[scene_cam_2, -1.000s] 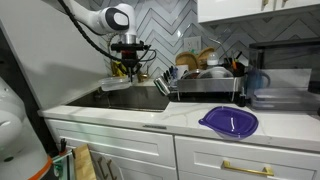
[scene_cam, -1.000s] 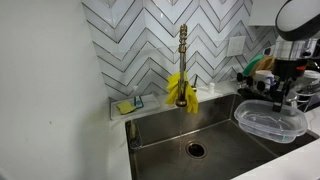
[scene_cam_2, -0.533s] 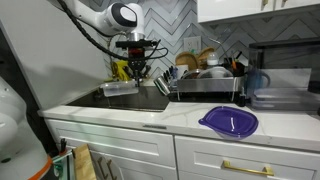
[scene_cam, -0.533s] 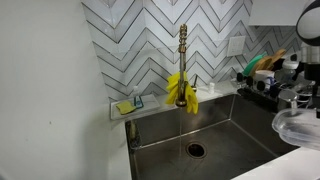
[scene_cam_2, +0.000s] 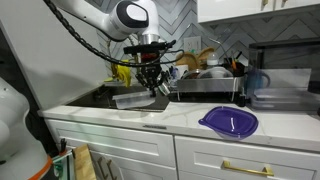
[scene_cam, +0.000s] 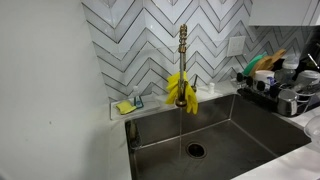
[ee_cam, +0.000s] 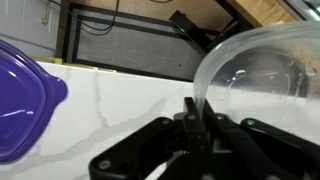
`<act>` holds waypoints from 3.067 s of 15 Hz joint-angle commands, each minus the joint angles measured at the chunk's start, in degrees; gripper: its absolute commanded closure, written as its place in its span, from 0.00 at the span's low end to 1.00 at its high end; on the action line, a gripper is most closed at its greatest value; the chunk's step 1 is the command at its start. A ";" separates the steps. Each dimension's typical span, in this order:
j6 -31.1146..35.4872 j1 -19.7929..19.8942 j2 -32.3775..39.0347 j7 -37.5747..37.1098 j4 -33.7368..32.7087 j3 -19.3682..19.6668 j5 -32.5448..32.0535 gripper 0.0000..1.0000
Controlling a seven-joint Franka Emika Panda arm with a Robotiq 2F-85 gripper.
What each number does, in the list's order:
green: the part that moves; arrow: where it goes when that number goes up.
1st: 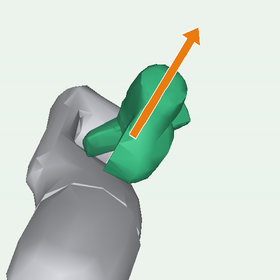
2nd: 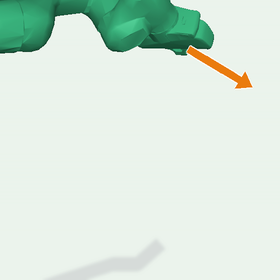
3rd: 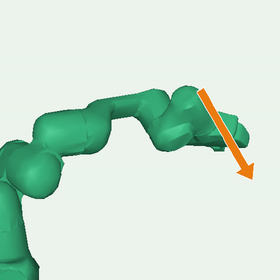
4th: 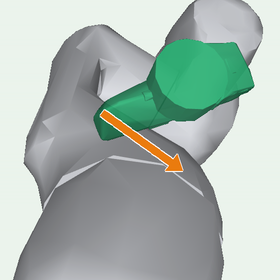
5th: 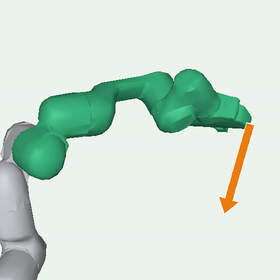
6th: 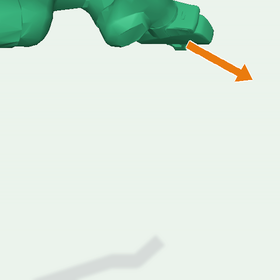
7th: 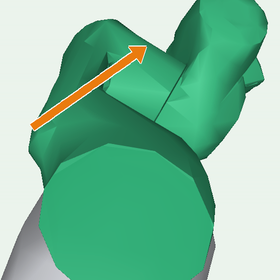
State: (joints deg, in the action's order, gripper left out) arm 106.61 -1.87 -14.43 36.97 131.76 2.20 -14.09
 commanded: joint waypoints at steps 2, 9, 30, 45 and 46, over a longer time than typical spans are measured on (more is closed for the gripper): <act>3.11 1.31 -0.67 -1.74 1.15 1.50 -0.71 0.93; 5.99 2.75 0.99 -1.19 1.49 3.88 0.55 0.98; 28.21 8.36 17.03 5.76 -4.28 7.85 13.17 0.68; 27.75 12.89 17.90 -13.60 -10.95 9.49 16.59 0.00; 27.46 13.22 17.83 -16.89 -11.65 9.82 15.15 0.00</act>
State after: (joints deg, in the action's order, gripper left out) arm 134.05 10.29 2.79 28.77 122.02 11.31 5.00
